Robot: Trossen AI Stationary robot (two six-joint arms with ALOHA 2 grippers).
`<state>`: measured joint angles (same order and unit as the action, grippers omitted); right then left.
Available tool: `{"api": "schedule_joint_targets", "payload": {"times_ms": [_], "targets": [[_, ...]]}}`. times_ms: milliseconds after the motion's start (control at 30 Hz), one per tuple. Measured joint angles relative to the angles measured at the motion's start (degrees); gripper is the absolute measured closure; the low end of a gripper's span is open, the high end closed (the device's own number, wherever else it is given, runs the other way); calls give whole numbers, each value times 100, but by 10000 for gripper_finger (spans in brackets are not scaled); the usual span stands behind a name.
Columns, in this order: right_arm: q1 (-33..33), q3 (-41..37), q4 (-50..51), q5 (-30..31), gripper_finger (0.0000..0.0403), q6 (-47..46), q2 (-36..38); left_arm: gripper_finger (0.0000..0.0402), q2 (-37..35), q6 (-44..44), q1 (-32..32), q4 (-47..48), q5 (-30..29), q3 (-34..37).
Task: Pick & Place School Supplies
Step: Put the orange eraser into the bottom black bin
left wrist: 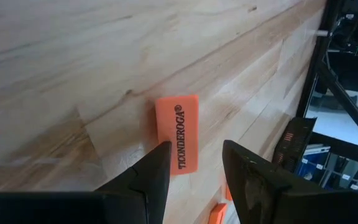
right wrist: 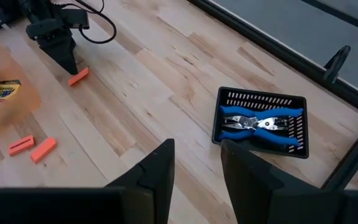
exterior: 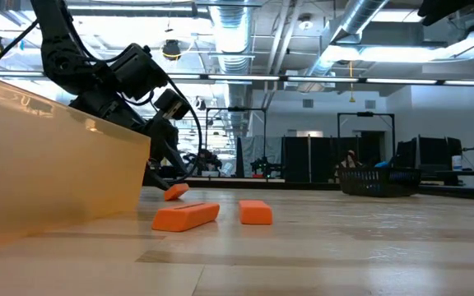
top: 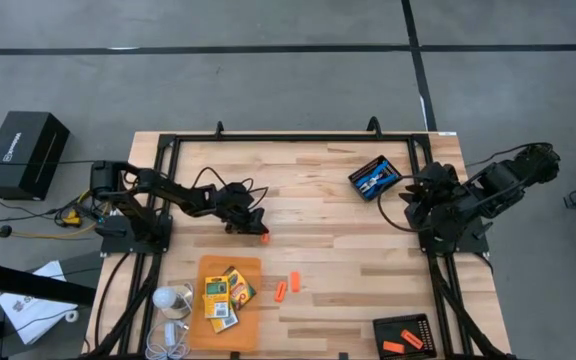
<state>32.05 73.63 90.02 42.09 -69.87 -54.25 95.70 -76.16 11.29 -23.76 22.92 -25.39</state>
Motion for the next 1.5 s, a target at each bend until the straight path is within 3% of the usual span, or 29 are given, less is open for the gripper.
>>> {"api": "schedule_joint_targets", "payload": {"times_ms": [1233, 1500], "targets": [[0, 0, -199, 2, 280, 149, -5, 257, -18, -218, 47, -160, 27, 88], [0, 0, -179, 2, 280, 157, -5, 257, -458, -504, 146, -123, -1, 194]]}}
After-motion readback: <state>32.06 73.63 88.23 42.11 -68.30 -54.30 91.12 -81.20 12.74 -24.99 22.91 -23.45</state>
